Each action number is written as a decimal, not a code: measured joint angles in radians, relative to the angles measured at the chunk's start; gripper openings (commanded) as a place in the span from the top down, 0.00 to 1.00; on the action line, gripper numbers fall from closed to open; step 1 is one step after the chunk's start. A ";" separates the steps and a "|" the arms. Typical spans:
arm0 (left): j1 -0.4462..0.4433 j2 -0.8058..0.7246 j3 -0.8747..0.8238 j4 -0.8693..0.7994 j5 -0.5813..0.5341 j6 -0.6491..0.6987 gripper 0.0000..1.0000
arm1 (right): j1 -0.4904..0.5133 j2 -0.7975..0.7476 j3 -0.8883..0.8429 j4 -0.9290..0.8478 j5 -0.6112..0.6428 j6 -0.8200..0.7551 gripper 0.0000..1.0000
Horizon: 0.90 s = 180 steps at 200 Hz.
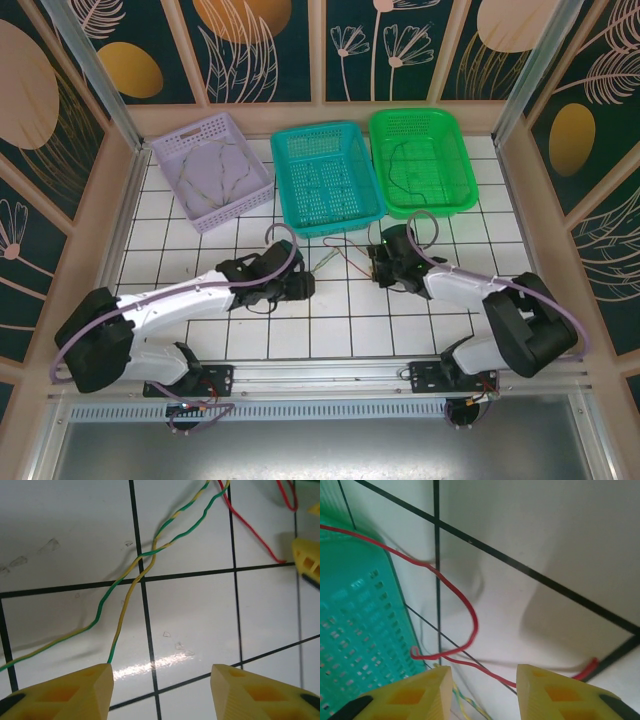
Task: Untangle the cables
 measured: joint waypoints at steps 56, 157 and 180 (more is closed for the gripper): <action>-0.029 0.173 0.075 0.000 -0.119 0.122 0.41 | 0.000 0.131 0.034 0.114 0.007 0.138 0.62; -0.052 0.385 0.176 -0.088 -0.251 0.096 1.00 | -0.050 -0.188 -0.046 0.039 0.195 0.162 1.00; -0.052 0.385 0.177 -0.089 -0.252 0.095 1.00 | -0.092 -0.386 -0.092 0.003 0.247 0.123 1.00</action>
